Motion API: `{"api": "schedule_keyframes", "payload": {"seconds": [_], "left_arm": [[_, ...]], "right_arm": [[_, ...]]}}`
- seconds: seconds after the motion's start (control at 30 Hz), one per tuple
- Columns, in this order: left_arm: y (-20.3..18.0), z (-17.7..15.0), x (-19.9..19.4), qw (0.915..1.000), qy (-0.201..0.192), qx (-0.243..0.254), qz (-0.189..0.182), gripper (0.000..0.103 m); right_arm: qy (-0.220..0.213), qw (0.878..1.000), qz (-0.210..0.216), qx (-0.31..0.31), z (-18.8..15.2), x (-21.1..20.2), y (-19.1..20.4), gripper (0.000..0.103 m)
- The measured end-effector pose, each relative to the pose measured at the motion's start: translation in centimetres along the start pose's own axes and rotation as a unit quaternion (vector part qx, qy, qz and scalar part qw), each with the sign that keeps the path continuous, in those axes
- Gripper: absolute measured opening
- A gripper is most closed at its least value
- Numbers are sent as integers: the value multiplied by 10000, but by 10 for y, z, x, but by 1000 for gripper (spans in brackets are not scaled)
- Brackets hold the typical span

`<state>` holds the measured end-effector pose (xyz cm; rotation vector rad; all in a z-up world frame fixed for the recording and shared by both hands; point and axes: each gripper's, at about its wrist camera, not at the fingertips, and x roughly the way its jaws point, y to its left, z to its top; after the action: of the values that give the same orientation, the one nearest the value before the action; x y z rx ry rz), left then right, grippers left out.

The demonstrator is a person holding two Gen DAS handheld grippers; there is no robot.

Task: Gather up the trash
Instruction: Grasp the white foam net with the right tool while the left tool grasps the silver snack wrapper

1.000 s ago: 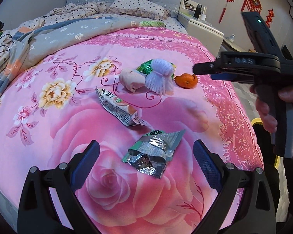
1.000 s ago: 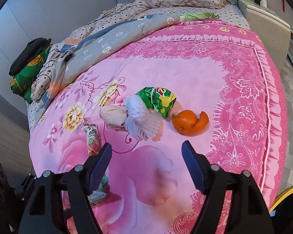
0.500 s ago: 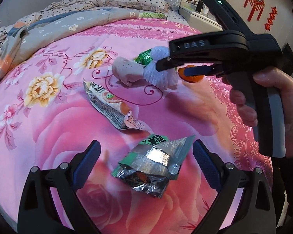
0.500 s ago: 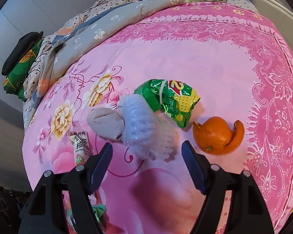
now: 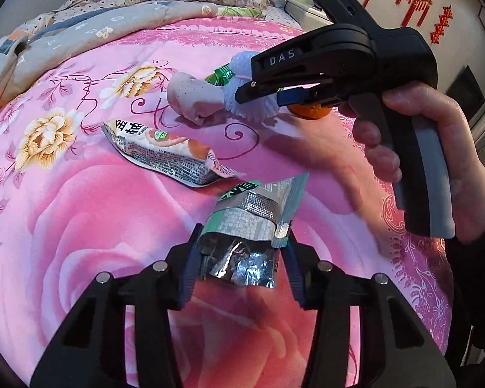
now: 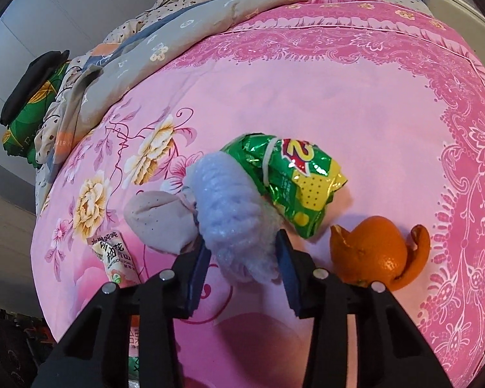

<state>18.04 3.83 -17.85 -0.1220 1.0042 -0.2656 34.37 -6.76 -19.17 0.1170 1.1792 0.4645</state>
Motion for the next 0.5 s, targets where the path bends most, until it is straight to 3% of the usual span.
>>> {"api": "schedule_keyframes", "payload": {"seconds": [0.5], "left_arm": [[0,-1,-4,9998,-42,-22,-210,30]], "right_arm": [[-687,9966,-259,380,25,-31,-55,35]]}}
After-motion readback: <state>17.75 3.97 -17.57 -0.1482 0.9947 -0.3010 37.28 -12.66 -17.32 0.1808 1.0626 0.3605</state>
